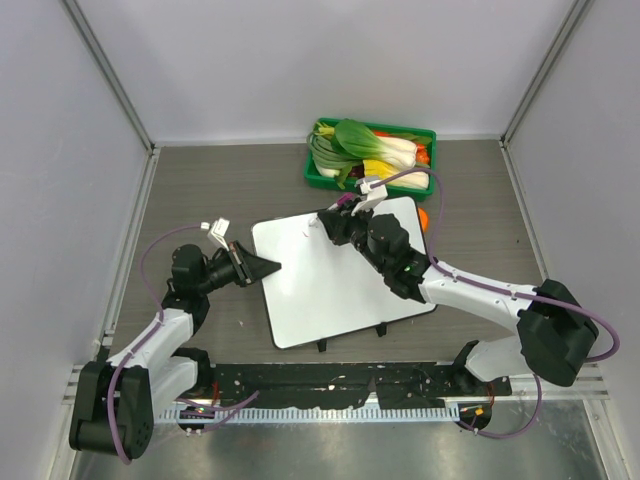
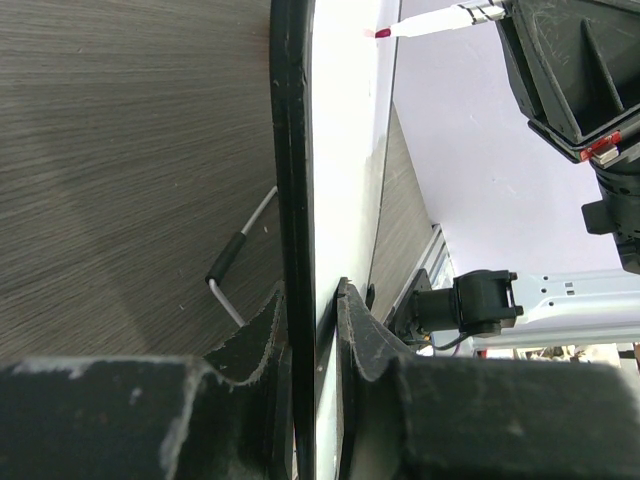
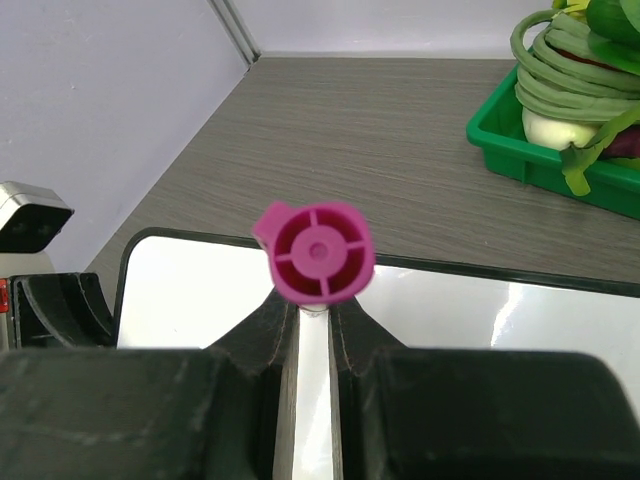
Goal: Write a sentence on the whiteboard
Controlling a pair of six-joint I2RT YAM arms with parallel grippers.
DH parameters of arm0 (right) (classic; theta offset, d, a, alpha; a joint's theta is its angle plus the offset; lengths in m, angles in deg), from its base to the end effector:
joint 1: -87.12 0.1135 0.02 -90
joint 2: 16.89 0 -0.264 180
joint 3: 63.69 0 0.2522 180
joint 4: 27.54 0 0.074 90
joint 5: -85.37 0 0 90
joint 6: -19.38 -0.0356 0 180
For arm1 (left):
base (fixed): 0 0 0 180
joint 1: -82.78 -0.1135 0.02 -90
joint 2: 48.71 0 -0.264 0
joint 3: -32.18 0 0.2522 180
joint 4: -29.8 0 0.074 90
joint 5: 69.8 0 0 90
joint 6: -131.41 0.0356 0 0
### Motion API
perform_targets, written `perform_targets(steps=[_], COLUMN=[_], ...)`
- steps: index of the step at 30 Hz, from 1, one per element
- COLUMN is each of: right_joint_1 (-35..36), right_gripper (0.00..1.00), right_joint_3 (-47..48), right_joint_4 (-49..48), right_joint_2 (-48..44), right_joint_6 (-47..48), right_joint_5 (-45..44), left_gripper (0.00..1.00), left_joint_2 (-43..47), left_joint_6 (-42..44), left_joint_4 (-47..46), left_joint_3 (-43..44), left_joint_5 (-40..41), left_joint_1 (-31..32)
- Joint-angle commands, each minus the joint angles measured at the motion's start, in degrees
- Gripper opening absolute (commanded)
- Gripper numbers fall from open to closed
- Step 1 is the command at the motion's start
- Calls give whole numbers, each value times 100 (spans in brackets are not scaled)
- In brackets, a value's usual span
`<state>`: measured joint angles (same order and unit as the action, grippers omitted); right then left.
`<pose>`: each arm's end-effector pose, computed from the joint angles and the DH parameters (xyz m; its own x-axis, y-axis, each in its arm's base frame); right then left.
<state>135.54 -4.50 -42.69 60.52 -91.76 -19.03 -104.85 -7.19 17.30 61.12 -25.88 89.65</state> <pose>0.2126 0.2263 0.2865 -0.2350 0.2615 -0.9362 -0.5092 0.7873 0.3477 0.1882 -0.0485 0.1924 -0.7477 -0.4340 -0.5026 0.3233 0.4231 -0.8464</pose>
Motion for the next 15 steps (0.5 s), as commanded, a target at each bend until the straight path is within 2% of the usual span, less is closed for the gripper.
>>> perform_targets(steps=[1, 15], right_joint_1=[18, 18], right_gripper=[1, 1], right_joint_3=[63, -219], right_joint_4=[-133, -1], right_joint_2=[-32, -322], right_joint_6=[-38, -267], right_joint_5=[24, 244], left_gripper=[0, 0], left_joint_2=[-99, -90], left_joint_6=[1098, 1107], left_joint_4=[490, 499], left_joint_3=[-94, -94], left_joint_5=[908, 917], left_joint_1=[-2, 7])
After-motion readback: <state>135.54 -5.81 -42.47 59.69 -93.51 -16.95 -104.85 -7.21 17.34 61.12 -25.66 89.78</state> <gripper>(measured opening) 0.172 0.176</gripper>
